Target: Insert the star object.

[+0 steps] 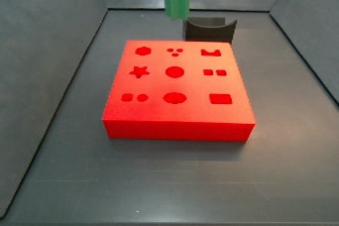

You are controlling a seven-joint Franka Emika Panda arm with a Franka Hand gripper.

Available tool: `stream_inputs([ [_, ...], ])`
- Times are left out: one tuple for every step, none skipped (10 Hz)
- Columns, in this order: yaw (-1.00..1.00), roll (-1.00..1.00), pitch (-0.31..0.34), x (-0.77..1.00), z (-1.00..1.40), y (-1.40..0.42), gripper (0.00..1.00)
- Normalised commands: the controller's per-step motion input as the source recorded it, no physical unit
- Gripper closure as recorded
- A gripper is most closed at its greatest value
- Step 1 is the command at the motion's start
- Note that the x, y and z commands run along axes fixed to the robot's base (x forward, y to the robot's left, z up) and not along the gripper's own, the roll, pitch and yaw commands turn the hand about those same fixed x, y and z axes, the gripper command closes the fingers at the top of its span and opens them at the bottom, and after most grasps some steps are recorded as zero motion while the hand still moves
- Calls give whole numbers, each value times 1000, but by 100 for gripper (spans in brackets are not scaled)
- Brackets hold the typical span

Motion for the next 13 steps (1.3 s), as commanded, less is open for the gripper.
stream_inputs([
  [0, 0, 0, 0, 0, -17, 100],
  [0, -54, 0, 6, -489, 57, 100],
  [420, -94, 116, 189, -709, 186, 100],
  [849, 0, 116, 0, -766, 23, 100],
  [911, 69, 71, -40, -677, 0, 100],
  [946, 206, 44, 0, -540, 0, 100],
  [926, 234, 51, 0, -460, 0, 100],
  [823, 203, 107, 0, -263, 54, 100],
  [554, 0, 13, -277, -160, 217, 100],
  [174, -246, -71, -300, -154, 366, 100],
  [20, -456, -99, -169, -137, 440, 100],
  [0, -499, -179, -103, -54, 314, 100],
  [0, -500, -291, -137, 0, 217, 100],
])
